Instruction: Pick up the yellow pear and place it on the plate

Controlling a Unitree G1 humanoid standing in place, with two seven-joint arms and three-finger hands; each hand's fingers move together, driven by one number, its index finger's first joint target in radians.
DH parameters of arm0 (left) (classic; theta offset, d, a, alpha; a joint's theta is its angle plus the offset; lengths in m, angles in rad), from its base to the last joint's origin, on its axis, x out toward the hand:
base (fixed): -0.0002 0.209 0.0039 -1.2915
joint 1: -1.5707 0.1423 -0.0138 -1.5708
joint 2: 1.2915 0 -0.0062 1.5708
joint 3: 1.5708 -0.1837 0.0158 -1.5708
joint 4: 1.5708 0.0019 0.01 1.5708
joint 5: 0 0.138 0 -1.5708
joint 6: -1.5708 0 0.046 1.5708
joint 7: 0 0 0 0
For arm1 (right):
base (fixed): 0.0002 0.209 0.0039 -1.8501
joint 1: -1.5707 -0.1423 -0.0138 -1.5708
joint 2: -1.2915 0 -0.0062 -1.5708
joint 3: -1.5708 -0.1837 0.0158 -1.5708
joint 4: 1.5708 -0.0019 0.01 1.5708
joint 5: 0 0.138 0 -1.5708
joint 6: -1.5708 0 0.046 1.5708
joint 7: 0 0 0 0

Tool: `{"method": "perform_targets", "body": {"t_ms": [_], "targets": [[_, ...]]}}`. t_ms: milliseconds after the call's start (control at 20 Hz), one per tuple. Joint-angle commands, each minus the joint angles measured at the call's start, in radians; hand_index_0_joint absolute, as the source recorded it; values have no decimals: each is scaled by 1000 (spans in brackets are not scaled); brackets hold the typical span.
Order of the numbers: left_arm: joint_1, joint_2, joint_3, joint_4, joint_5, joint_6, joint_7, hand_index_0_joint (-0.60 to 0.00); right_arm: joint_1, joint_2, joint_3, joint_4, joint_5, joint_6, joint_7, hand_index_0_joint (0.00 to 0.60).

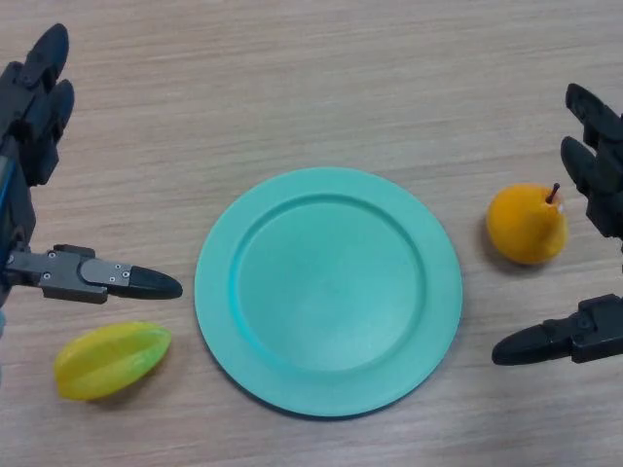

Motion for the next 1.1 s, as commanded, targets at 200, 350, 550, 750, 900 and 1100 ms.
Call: {"method": "perform_targets", "body": {"t_ms": [200,350,550,750,900,1100], "targets": [[-35,40,53,-80,-5,-107,9,0,-12,-25,-83,-87,50,-77,-8,0],[-38,40,56,-83,-24,-93,8,0,-12,-26,-92,-88,50,-75,-6,0],[-32,38,60,-86,-48,-96,6,0,-47,-47,-122,-2,42,-133,-7,0],[-47,41,48,-84,-76,-63,15,0,-111,-87,-141,151,56,-204,-22,0],[-47,34,34,-85,-66,-68,21,0,-159,-111,-137,291,67,-279,-35,0],[-56,31,22,-89,-48,-72,25,0,-237,-144,-115,518,36,-415,-80,0]]}}
